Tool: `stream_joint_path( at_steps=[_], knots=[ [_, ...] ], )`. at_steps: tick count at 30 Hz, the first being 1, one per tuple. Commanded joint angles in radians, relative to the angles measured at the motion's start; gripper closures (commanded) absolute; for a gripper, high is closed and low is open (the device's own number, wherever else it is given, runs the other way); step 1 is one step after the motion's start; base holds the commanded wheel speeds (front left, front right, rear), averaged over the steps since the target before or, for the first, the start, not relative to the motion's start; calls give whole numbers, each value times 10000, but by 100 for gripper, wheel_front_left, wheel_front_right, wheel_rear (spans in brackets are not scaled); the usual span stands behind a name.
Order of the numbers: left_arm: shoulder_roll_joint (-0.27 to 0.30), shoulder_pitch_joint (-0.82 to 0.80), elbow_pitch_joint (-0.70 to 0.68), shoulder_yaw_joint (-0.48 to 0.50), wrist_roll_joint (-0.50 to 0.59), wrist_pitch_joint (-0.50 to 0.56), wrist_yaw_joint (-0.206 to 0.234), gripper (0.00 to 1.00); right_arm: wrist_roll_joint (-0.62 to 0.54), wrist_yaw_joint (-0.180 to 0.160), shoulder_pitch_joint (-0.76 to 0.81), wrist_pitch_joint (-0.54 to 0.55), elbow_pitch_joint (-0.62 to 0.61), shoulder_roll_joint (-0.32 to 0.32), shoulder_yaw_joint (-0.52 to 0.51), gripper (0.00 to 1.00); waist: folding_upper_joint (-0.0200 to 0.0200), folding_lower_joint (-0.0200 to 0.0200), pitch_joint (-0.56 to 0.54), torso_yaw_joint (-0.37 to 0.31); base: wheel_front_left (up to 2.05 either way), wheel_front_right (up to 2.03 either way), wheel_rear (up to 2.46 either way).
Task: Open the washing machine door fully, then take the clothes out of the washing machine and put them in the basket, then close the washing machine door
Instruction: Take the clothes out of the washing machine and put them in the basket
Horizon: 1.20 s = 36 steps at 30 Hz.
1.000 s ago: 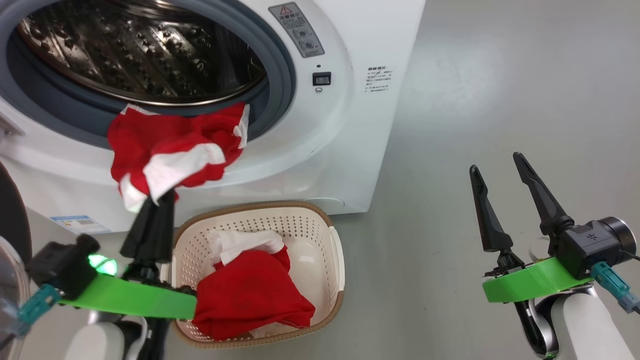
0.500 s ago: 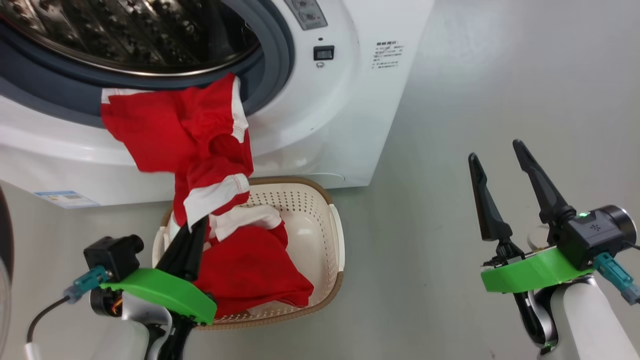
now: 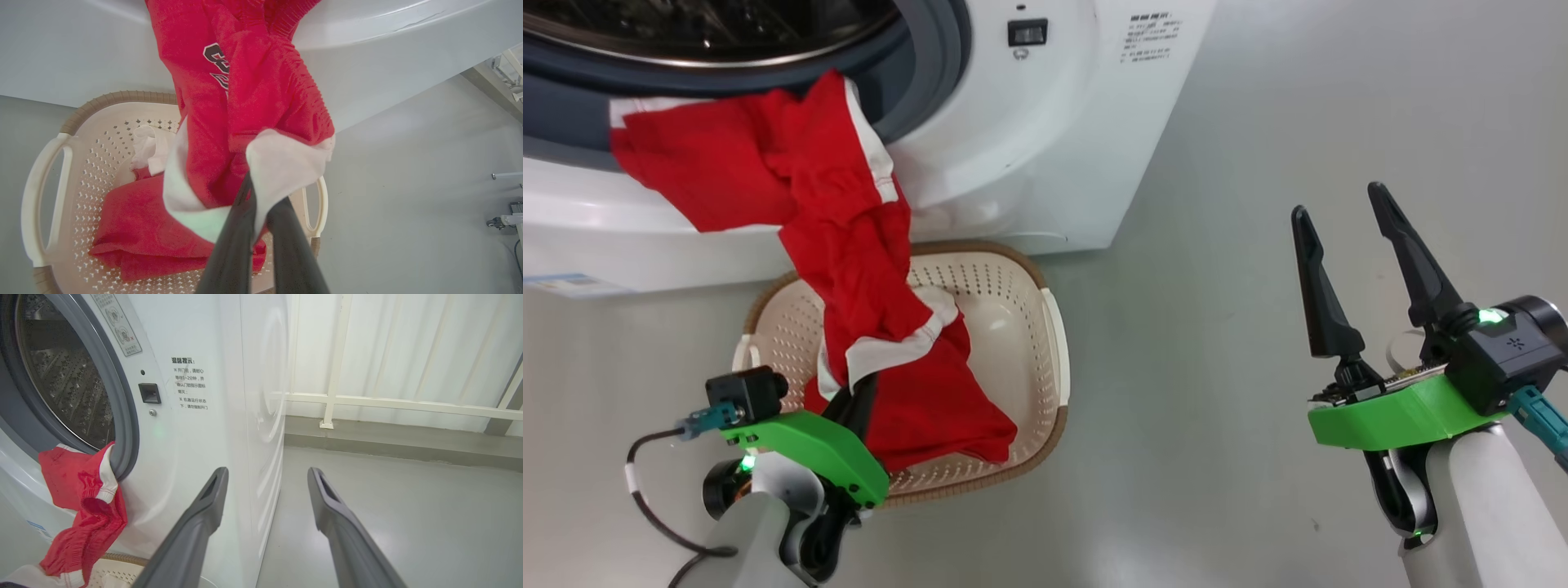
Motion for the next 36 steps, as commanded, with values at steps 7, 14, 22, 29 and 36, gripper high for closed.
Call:
stream_joint_path(
  at_steps=[7,14,22,29,36],
  knots=[
    [224,-922,1434,-537,-969,127,-66,100,-40,63,-417,-63,-416,11,294,0,0,0,1224,-289,0,0,0],
    [394,-1370,2672,-1049,-1555,0,-66,100,53,63,-636,-63,-470,11,341,0,0,0,1734,-470,0,0,0],
    [426,-1640,3057,-1617,-2157,-17,-66,100,73,63,-756,-63,-515,11,317,0,0,0,2052,-502,0,0,0],
    [508,-1855,3245,-2019,-2626,-41,-67,100,83,63,-882,-63,-534,11,374,0,0,0,2309,-490,0,0,0],
    [591,-2114,3457,-2390,-2945,-393,-67,70,97,63,-932,-63,-449,11,406,0,0,0,2286,-447,0,0,0]
  ],
)
